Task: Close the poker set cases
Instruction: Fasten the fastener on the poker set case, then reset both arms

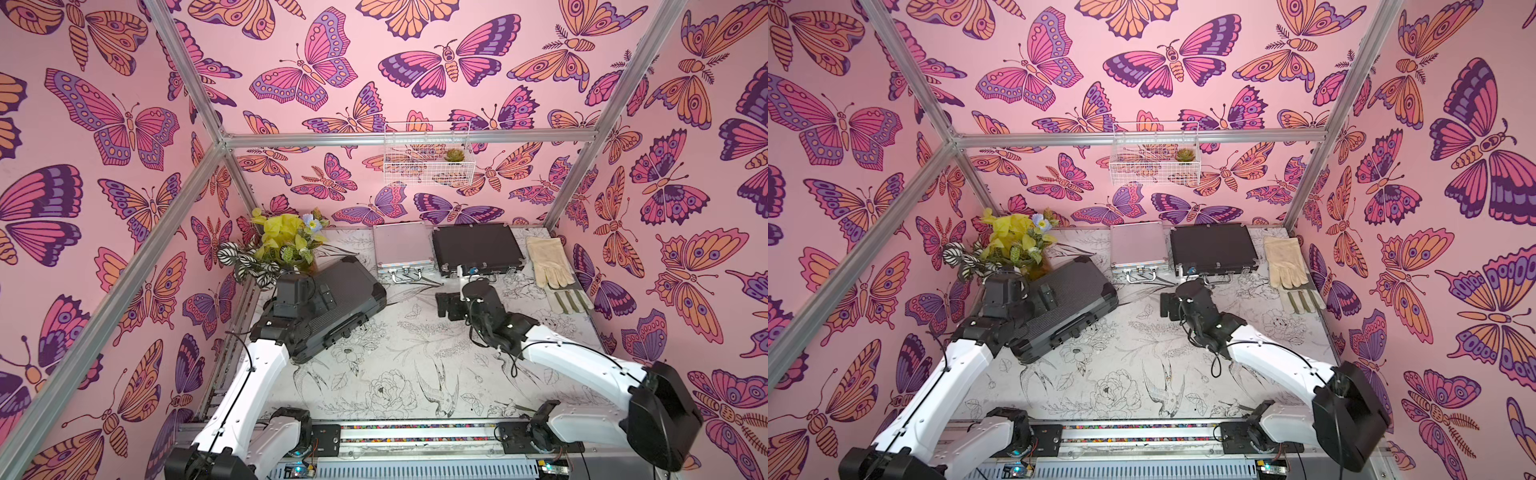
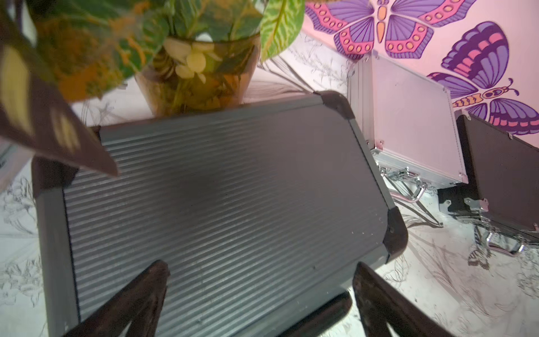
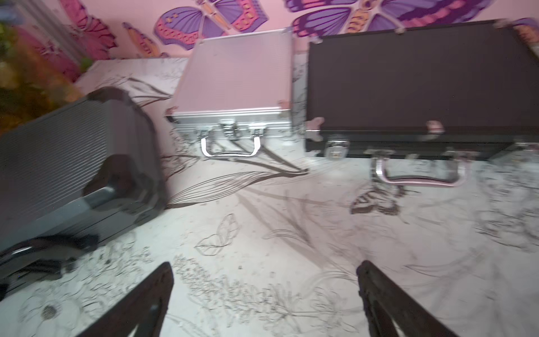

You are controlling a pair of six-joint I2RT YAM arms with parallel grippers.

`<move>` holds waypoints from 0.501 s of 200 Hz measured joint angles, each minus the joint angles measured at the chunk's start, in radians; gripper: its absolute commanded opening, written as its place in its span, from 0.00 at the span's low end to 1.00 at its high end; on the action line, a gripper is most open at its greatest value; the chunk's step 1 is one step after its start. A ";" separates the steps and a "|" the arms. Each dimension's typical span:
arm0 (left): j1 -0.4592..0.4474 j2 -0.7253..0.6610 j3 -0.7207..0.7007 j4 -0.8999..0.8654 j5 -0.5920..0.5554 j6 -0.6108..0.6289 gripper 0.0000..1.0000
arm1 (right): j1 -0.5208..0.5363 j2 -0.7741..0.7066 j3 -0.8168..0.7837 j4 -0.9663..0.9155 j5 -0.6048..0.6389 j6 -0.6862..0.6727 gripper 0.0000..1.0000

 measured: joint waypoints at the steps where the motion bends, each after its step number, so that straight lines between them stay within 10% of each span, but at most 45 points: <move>1: 0.000 -0.004 -0.008 0.010 -0.002 0.005 0.99 | -0.003 -0.003 -0.002 0.000 0.002 -0.001 0.99; 52: -0.010 -0.016 -0.139 0.241 -0.043 0.151 0.99 | -0.204 -0.214 -0.200 0.007 -0.013 -0.025 0.99; 100: -0.153 0.042 -0.128 0.261 -0.032 0.187 0.99 | -0.208 -0.103 -0.101 -0.018 -0.229 -0.013 0.99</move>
